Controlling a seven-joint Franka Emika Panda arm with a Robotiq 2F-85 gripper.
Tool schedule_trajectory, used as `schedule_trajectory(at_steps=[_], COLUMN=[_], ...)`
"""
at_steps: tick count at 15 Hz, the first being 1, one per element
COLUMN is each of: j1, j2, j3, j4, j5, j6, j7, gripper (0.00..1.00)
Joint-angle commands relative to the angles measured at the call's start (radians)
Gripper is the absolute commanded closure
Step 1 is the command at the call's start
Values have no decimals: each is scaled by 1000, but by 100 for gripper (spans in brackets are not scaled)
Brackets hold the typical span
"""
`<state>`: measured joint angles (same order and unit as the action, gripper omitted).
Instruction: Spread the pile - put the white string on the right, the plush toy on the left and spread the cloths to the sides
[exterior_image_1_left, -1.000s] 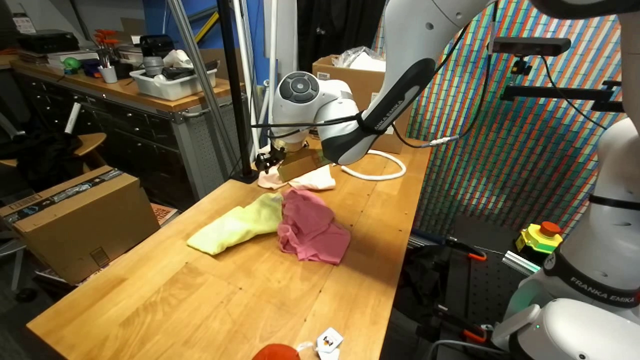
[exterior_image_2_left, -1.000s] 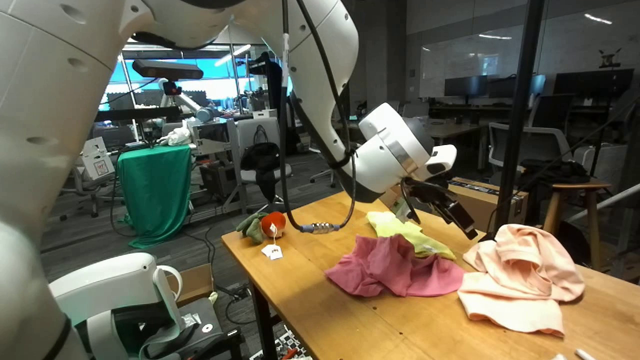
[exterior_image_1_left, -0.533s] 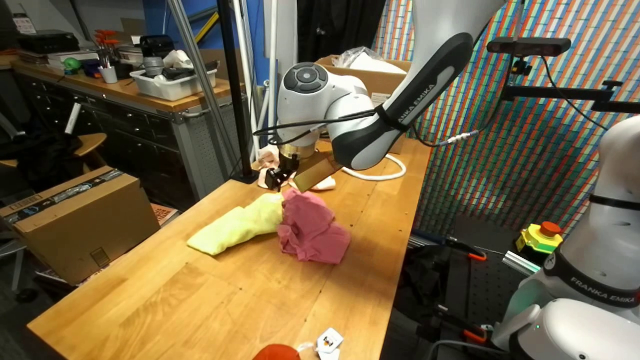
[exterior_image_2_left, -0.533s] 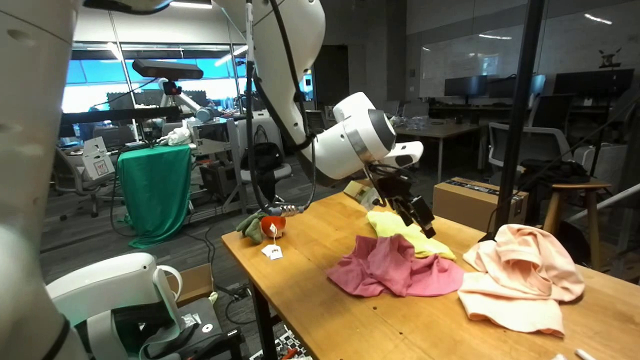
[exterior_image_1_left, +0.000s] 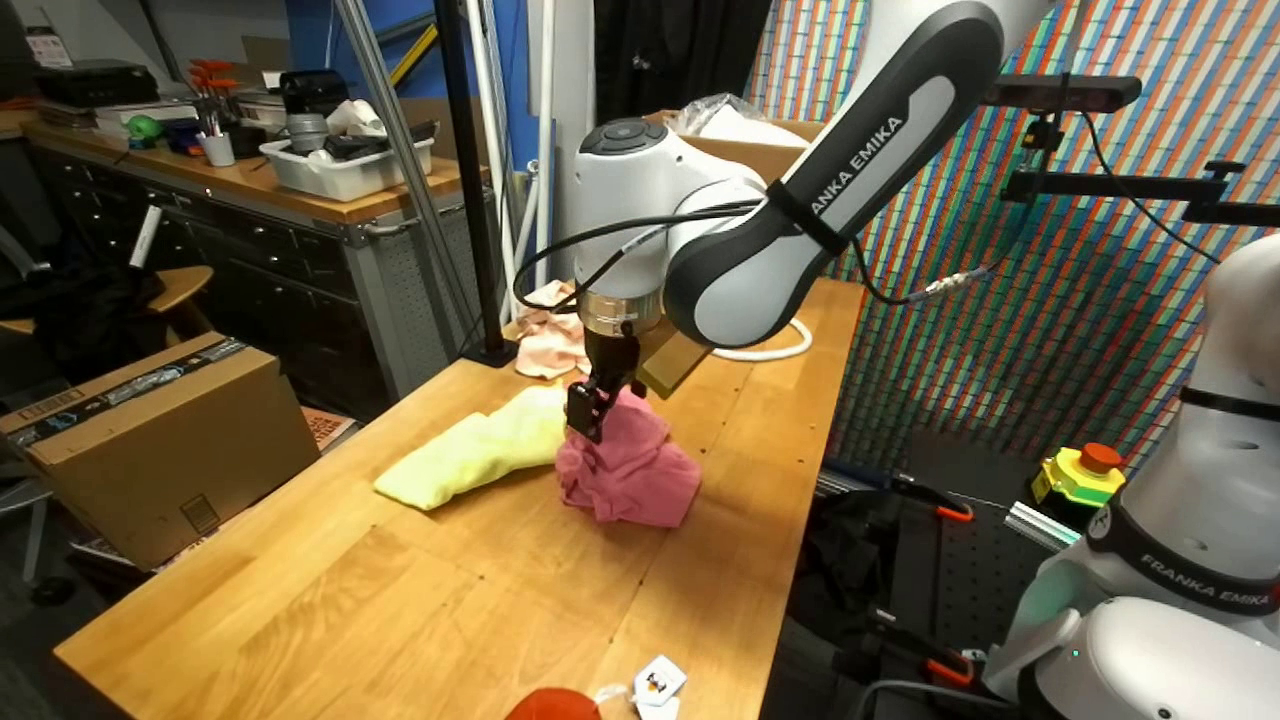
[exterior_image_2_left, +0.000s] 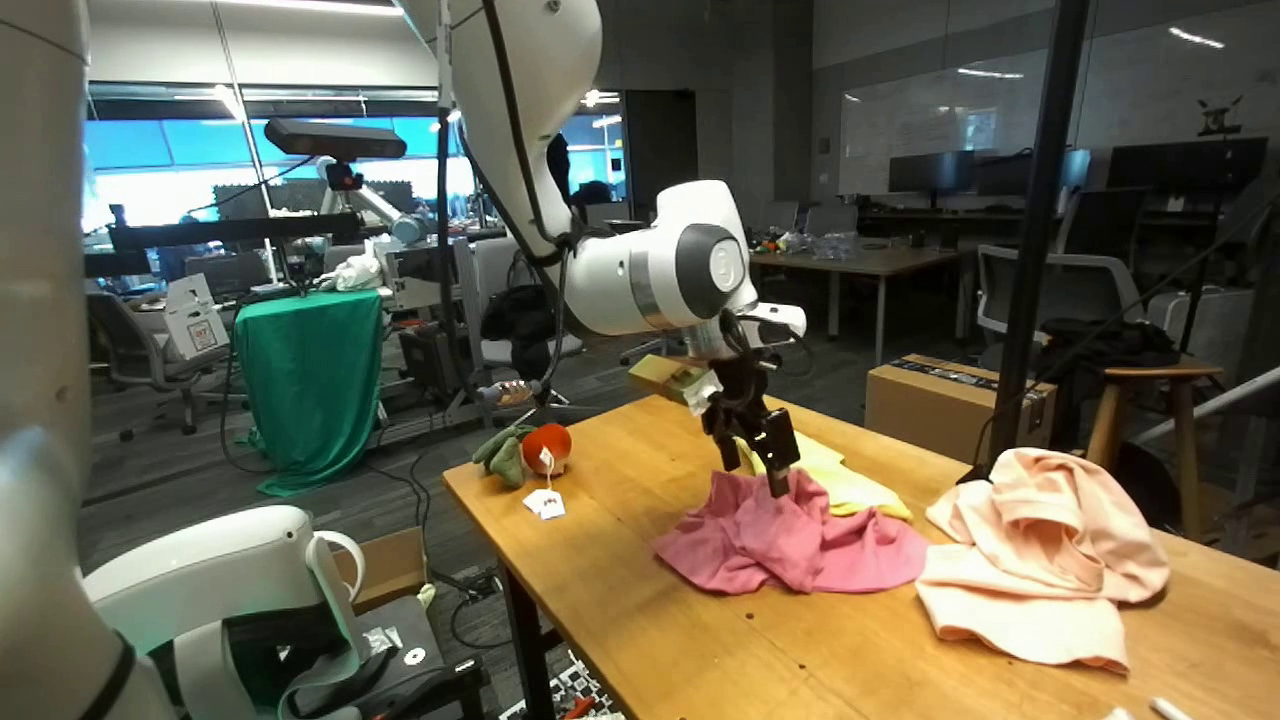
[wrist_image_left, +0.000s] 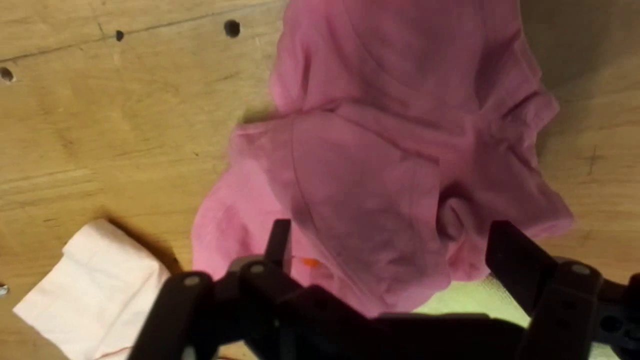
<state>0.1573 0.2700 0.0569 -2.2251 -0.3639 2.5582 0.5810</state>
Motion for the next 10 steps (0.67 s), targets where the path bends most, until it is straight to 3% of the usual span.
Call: schedule_trajectory(at_steps=[1,5,10], j1=[-12,-21,-40], j2=[-53,-42,-13], j3=[8,4,9], j4=[-31,-17,-8], j5=[103,127,166], j6=[-73,-114,-81], j7=[-211,-358,-476], gripper=[0,0,0])
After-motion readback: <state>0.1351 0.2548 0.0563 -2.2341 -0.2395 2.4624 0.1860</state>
